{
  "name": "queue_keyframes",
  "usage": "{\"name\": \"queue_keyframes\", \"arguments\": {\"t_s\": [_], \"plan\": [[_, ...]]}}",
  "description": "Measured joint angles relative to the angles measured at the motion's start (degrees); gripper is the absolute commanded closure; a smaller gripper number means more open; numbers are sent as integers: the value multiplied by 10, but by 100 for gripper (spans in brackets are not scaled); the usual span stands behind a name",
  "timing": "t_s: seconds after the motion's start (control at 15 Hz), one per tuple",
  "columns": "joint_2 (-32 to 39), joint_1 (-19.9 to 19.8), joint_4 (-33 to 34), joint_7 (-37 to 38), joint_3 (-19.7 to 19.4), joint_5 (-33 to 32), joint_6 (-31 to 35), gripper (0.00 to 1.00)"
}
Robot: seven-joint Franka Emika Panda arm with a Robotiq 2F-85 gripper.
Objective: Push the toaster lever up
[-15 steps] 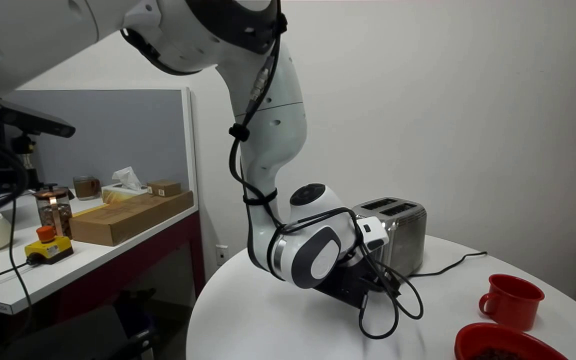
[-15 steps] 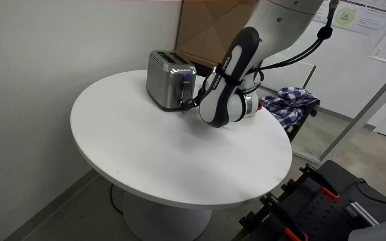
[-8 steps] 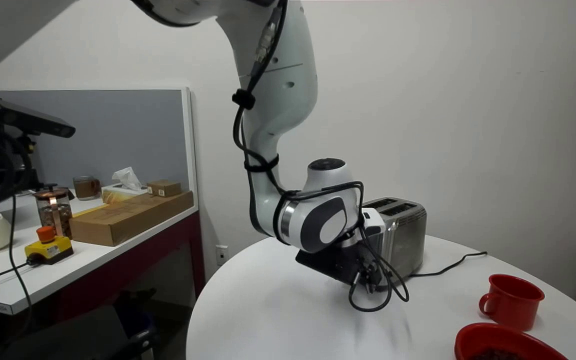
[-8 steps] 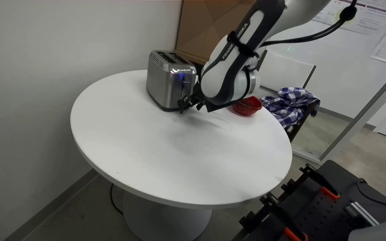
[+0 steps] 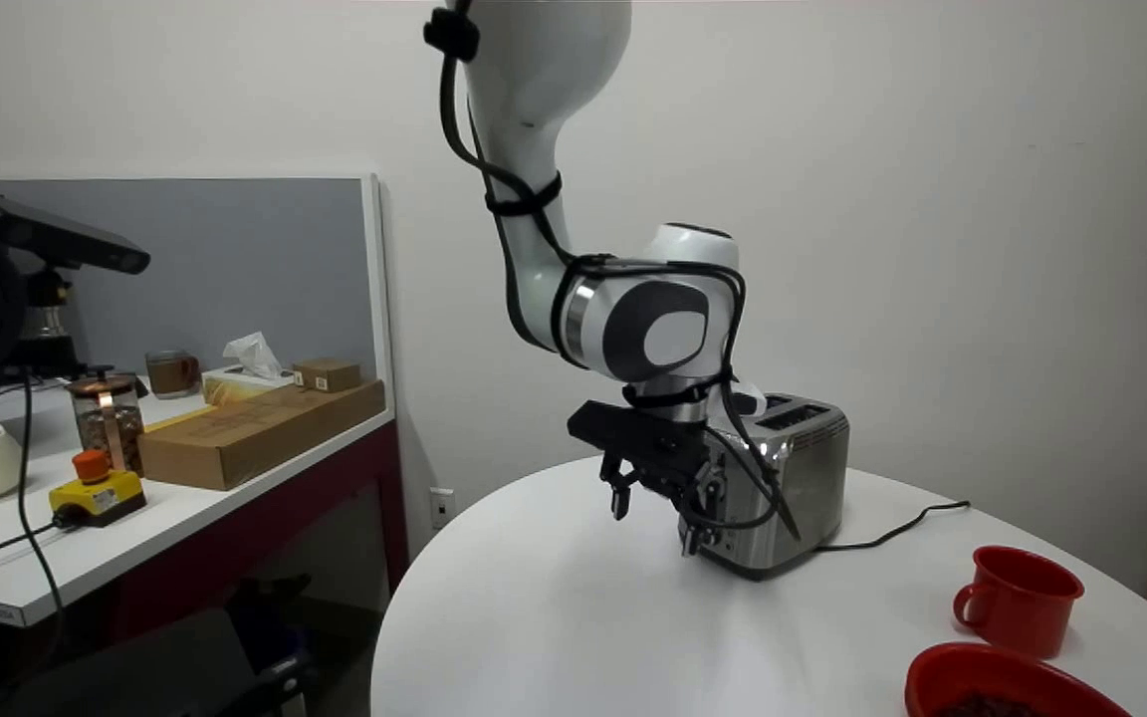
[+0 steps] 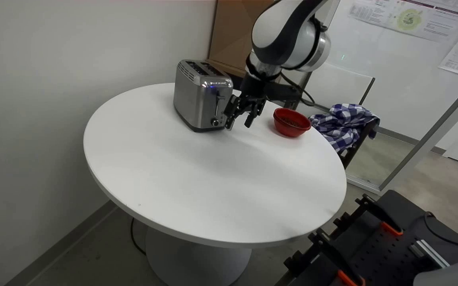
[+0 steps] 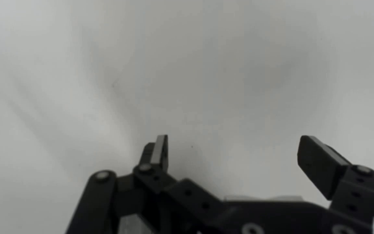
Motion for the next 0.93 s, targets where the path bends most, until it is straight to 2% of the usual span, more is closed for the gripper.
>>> {"name": "queue_keyframes", "arguments": {"t_s": [0.2,0.6,0.93], "plan": [[-52,20,-20,0,-20,5,-45,0],[-193,70,-98,0,-60,4,-64,0],[-284,95,-131,0,-85,6,-118,0]]}}
